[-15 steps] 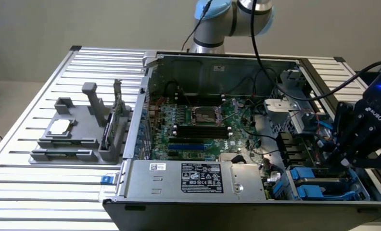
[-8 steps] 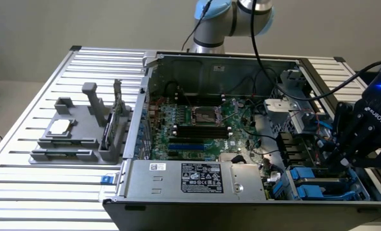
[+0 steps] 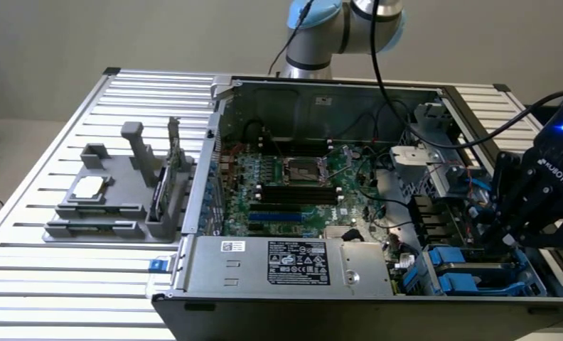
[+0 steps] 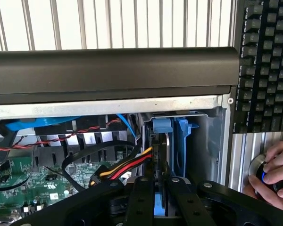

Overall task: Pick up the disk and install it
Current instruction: 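Insert the first disk wire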

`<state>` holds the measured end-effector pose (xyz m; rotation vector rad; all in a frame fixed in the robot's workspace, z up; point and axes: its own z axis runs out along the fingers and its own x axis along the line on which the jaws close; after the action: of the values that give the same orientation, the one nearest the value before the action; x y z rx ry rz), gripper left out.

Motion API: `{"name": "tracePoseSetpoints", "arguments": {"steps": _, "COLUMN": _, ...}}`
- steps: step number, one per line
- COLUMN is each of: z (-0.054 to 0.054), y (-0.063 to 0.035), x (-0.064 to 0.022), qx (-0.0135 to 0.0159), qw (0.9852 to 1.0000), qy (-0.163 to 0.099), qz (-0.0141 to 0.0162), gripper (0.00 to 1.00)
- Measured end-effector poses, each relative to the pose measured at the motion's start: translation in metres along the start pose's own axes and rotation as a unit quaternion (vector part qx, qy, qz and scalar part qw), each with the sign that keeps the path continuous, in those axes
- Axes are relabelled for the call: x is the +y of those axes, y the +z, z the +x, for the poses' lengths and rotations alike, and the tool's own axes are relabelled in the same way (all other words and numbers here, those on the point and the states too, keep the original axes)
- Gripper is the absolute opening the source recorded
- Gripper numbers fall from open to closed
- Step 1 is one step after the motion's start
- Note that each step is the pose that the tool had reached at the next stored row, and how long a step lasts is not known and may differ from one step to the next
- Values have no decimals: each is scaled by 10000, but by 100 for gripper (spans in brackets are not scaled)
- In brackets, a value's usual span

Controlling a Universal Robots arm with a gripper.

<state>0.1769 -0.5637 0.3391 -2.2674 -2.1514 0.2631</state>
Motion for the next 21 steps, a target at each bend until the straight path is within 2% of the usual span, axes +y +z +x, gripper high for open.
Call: {"name": "tracePoseSetpoints", "arguments": {"steps": 21, "z": 10, "y": 54, "x": 29, "qx": -28, "qw": 10000, "qy": 12, "qz": 27, "gripper": 16}}
